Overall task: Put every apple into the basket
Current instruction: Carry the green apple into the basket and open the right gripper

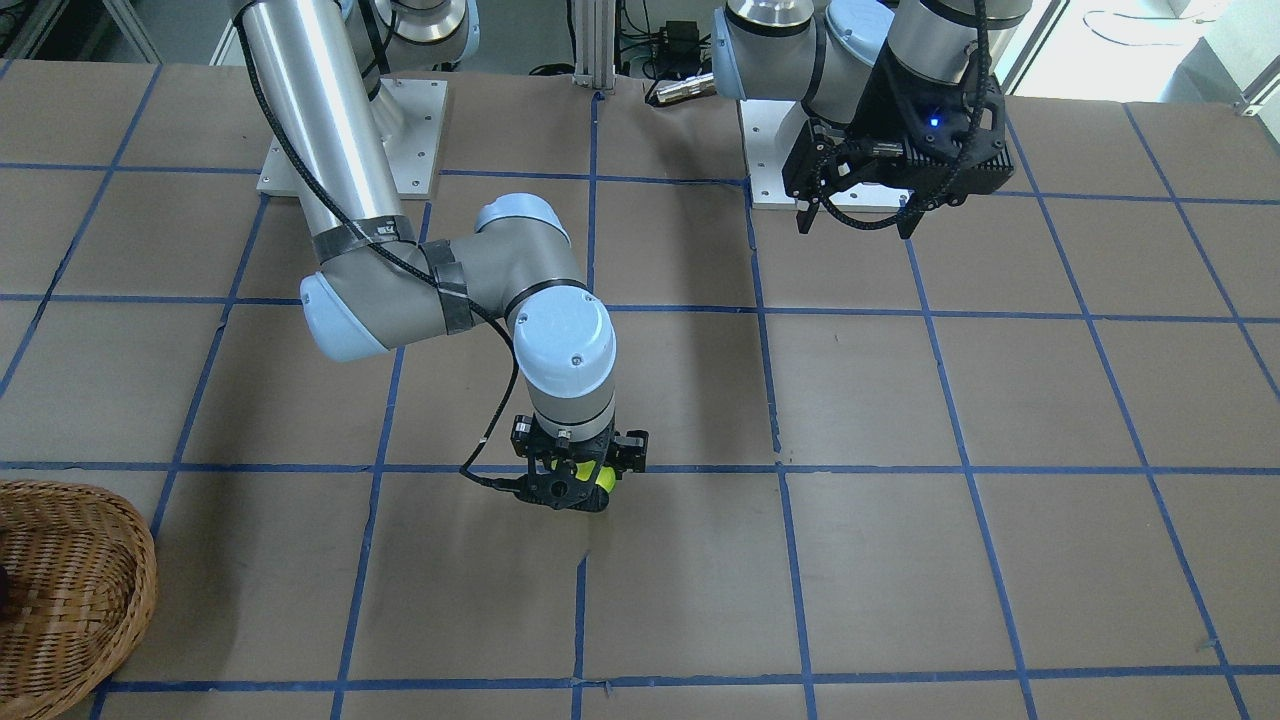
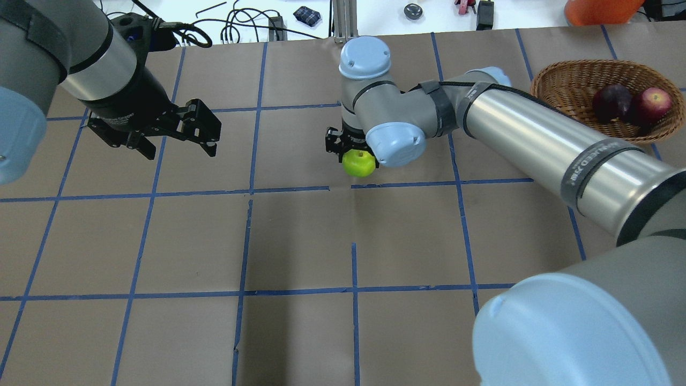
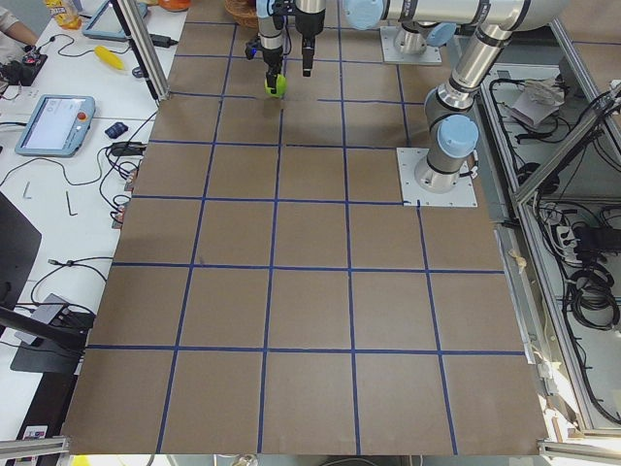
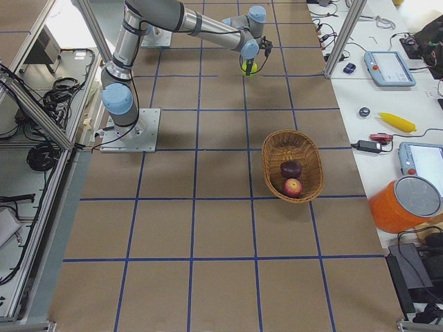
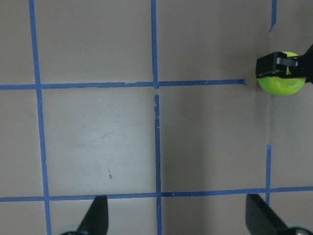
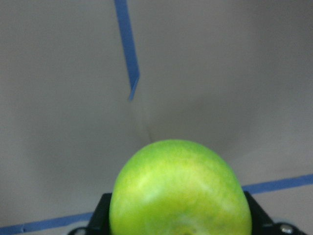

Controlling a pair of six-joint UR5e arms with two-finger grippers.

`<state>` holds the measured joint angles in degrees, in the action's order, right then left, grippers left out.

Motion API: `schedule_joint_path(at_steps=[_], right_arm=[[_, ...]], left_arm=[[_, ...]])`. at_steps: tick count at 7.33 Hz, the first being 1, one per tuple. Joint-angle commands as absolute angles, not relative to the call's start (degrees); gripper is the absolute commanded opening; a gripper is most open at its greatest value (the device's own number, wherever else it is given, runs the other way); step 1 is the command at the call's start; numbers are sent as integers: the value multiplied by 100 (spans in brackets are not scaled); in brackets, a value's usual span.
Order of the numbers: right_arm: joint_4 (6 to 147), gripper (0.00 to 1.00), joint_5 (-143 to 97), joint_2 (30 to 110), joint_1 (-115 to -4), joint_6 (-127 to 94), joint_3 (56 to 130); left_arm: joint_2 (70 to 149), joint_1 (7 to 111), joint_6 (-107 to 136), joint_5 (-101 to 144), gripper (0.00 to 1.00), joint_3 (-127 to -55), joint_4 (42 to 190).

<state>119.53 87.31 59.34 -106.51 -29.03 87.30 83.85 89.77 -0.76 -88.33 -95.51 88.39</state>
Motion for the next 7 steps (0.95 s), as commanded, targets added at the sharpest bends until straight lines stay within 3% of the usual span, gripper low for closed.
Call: schedule_joint_path(at_steps=[1,3,7], right_arm=[[10791,0,8745,6501,-9455,-1985,8142],[10276,0,9059,6618,-8268,-350,7840],[11316,0,9281,5891,-6839,2125,7857]], left_arm=[[8376,8974,-79,-8833,100,-9545,8842],[8367,8965,-105,-8842,100,-9545,8842],[8367,8956,-123,-8833,100,-9545,8824]])
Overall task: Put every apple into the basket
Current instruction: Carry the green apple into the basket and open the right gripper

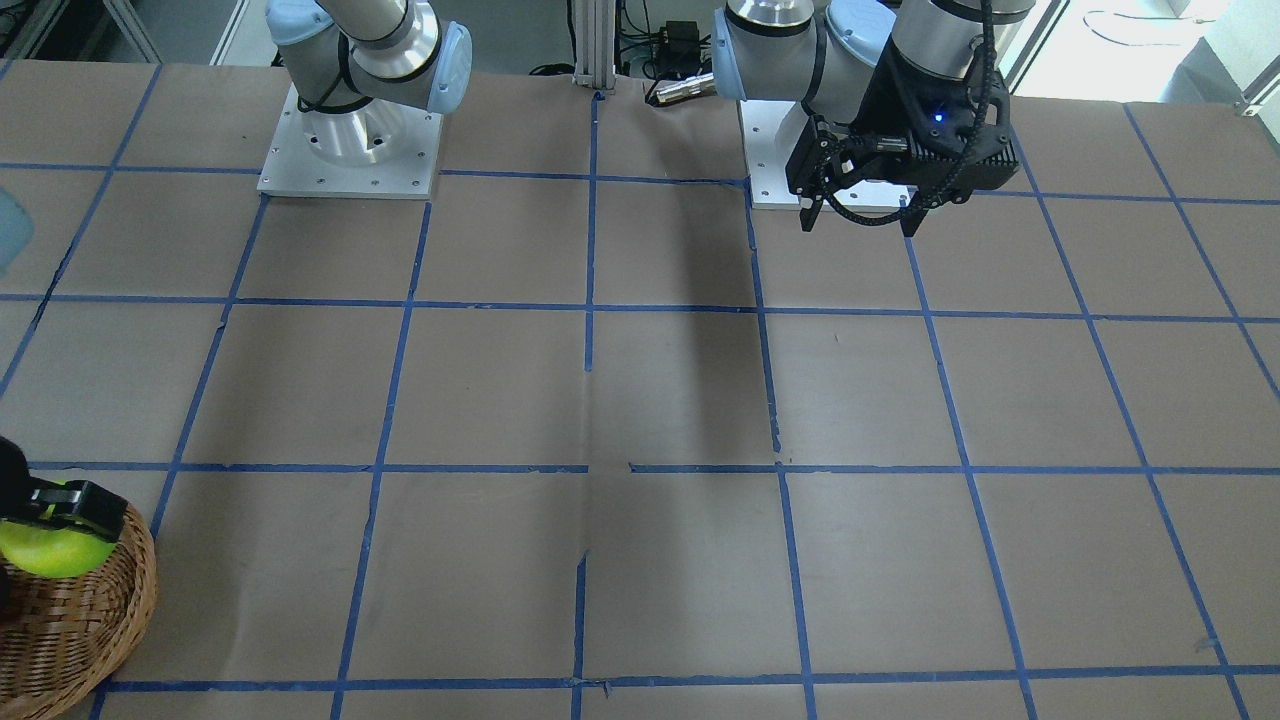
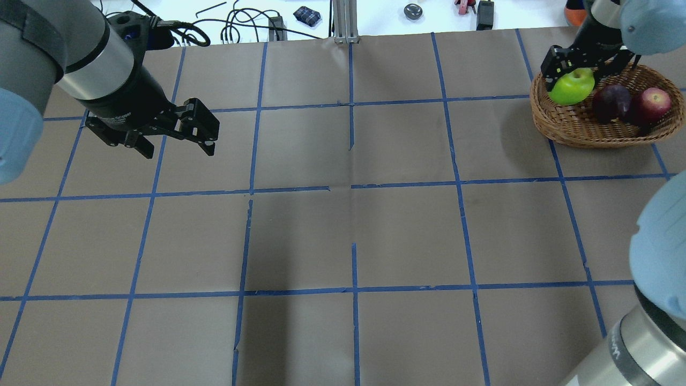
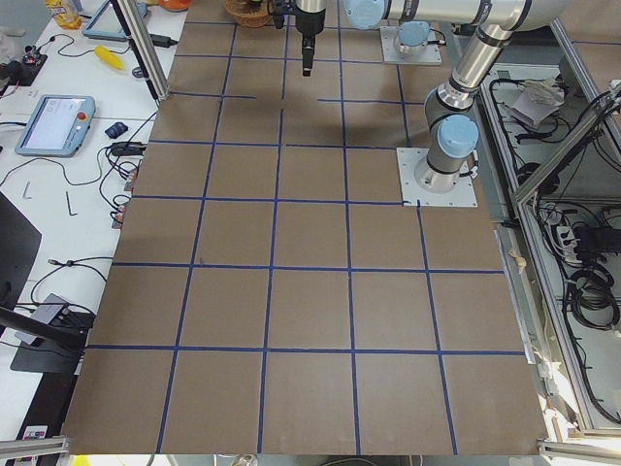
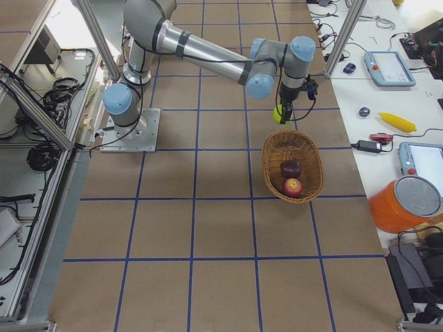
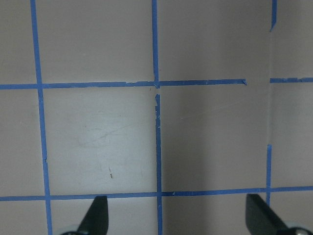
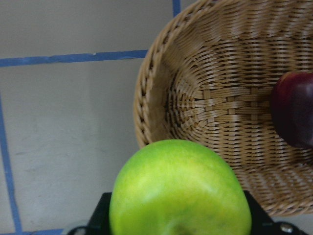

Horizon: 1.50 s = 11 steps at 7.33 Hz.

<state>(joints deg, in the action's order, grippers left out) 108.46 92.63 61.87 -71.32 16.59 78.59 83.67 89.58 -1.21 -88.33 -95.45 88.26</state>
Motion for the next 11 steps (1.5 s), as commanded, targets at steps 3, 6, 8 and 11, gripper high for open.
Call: schedule_joint_path(at_steps=[3,6,8,11], right_arm=[[11530,0,9281,5468,-6803,2171,7866],[11479,100,9299,5370,-6741,2083,7875],[11391,100,9482,5632,-6750,2092,7779],[9918,100,9422,7044,-6811,1996,7848]], left_arm=[[8367,8956,-132,-8824,100,-9545,8816],[8367,8947,-132,-8824,100,-9545,8815],[8376,8956,-88,-8816,100,-9536,8815],[8376,8956,-79,-8807,100,-9536,8815]])
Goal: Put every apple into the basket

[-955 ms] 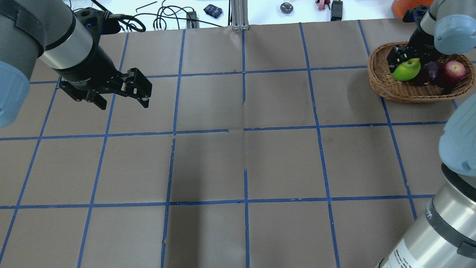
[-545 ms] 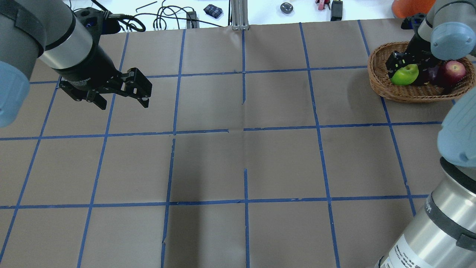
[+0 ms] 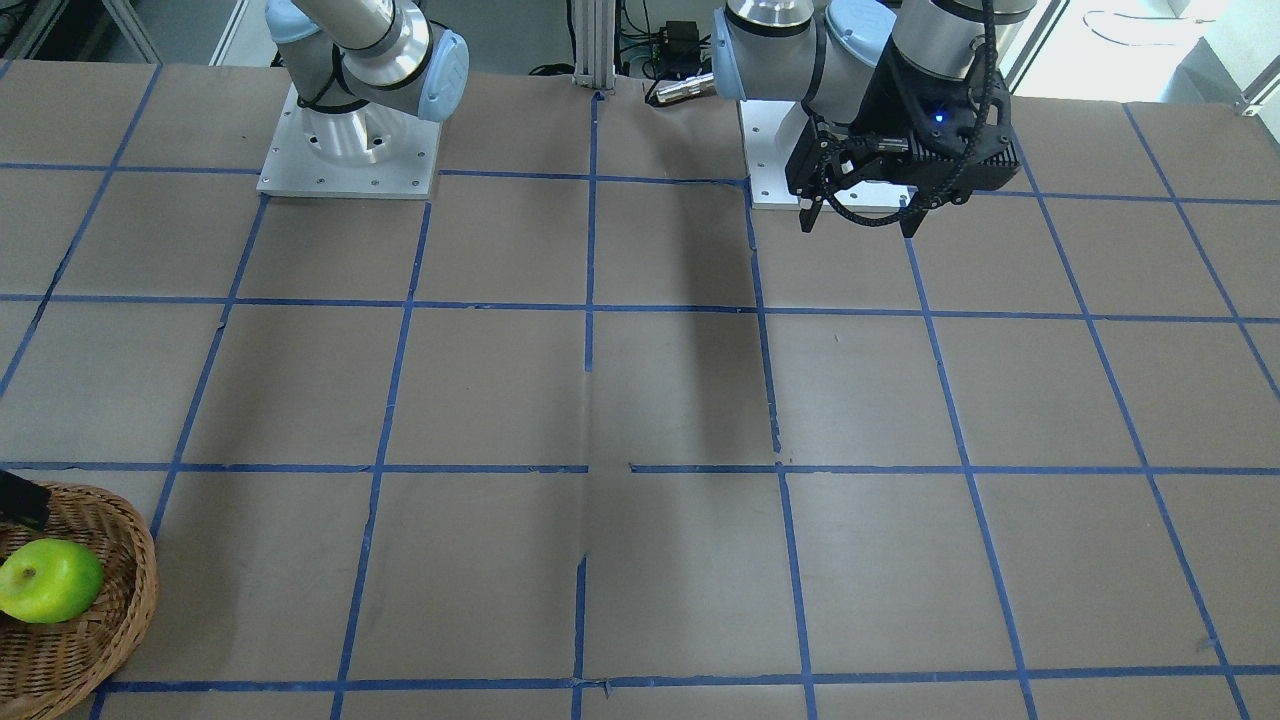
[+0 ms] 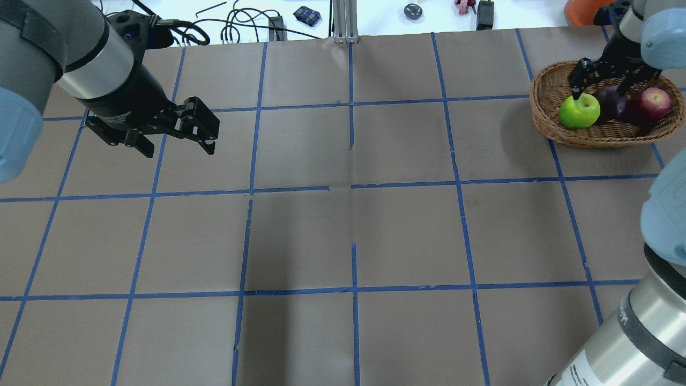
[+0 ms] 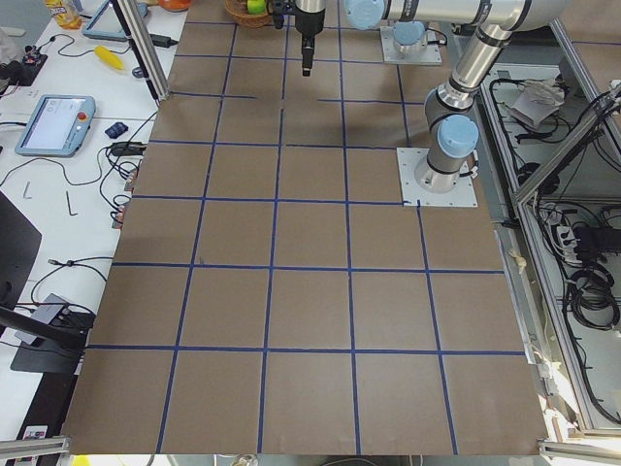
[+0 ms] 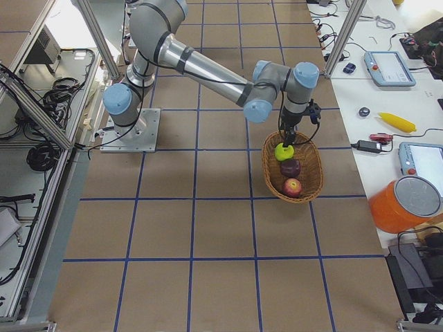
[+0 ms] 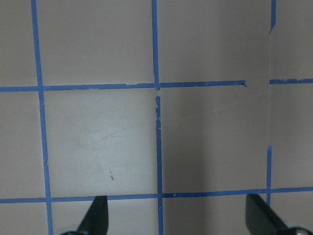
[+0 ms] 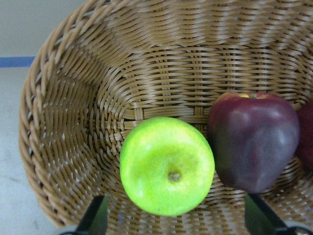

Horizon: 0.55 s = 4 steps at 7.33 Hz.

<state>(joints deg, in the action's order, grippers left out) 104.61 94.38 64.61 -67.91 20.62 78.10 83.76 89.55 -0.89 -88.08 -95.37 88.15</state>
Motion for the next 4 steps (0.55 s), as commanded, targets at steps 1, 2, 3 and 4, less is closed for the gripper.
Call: schedule_joint_path(at_steps=[1,2,3,4], right_arm=[[9479,100,9413,7379,-6890,1778,7840],[9153,100,9361,7609,-7012,1645,7840],[9132,100,9239,7768,-7214,1417,7849],[8993,100,9246,7848,-7503,1293,7892]], left_arm=[[8376,8965,-70,-8807,100,-9527,8815],[8376,8956,-70,-8815,100,-9536,8815],[8376,8965,-53,-8807,100,-9527,8815],[8376,8965,-44,-8807,100,-9519,8815]])
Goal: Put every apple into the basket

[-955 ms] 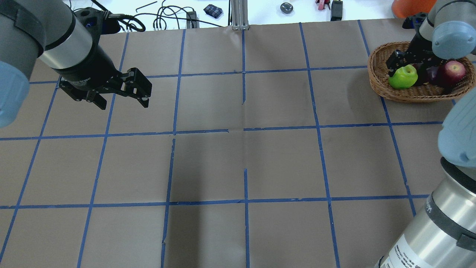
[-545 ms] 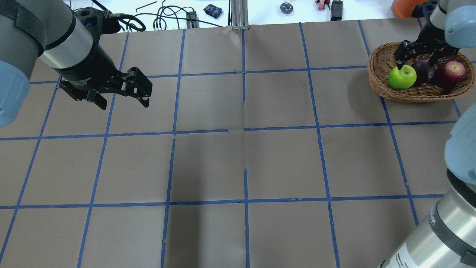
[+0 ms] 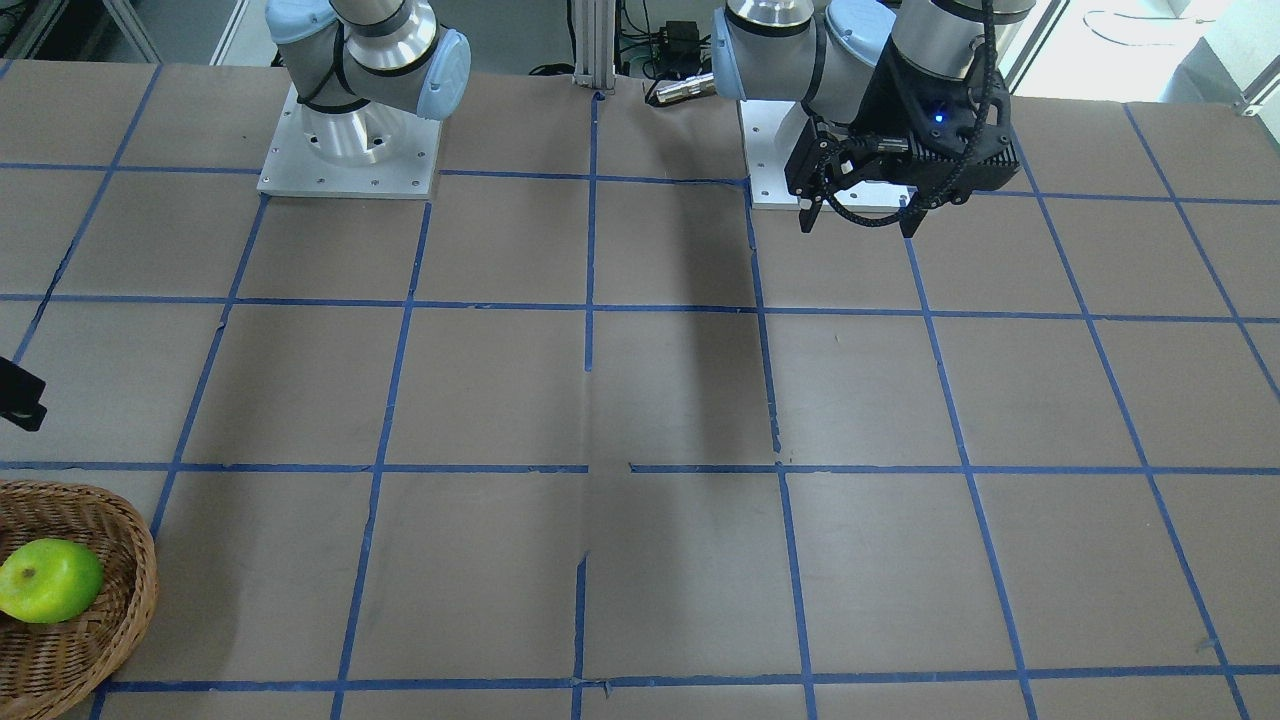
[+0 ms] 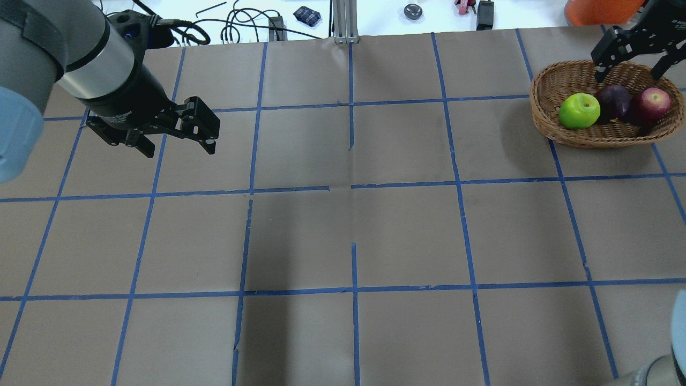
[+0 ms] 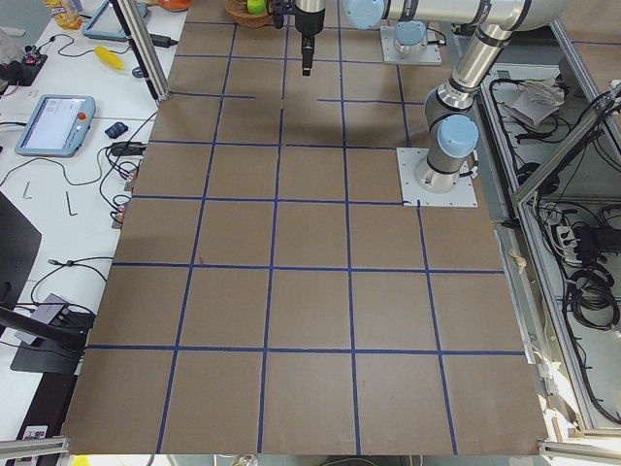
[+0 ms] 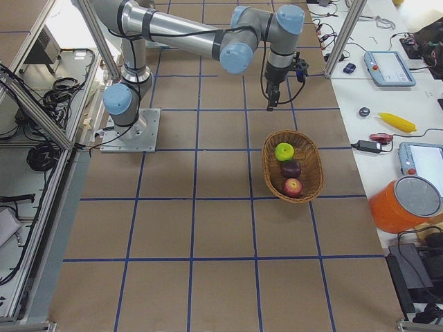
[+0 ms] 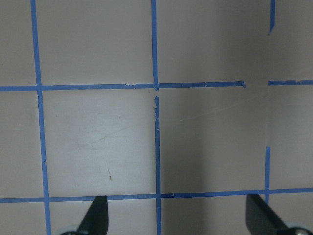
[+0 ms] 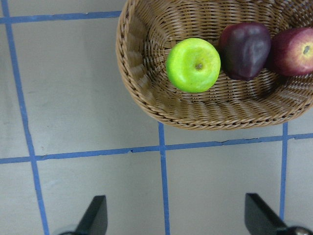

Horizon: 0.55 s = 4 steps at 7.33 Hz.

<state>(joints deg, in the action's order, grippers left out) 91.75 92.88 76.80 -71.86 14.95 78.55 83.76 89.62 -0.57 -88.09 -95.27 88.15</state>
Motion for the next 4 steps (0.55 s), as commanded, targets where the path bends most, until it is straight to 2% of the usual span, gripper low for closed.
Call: schedule_joint_path(at_steps=[1,3,4], right_arm=[[8904,100,9255,7953,-7749,970,7927],[8816,100,9237,8609,-8215,774,8303],[8789,100,9237,9048,-8383,747,8758]], left_arm=[[8376,8965,-44,-8807,100,-9527,8815],[8376,8965,-35,-8798,100,-9519,8815],[8376,8965,-44,-8807,100,-9519,8815]])
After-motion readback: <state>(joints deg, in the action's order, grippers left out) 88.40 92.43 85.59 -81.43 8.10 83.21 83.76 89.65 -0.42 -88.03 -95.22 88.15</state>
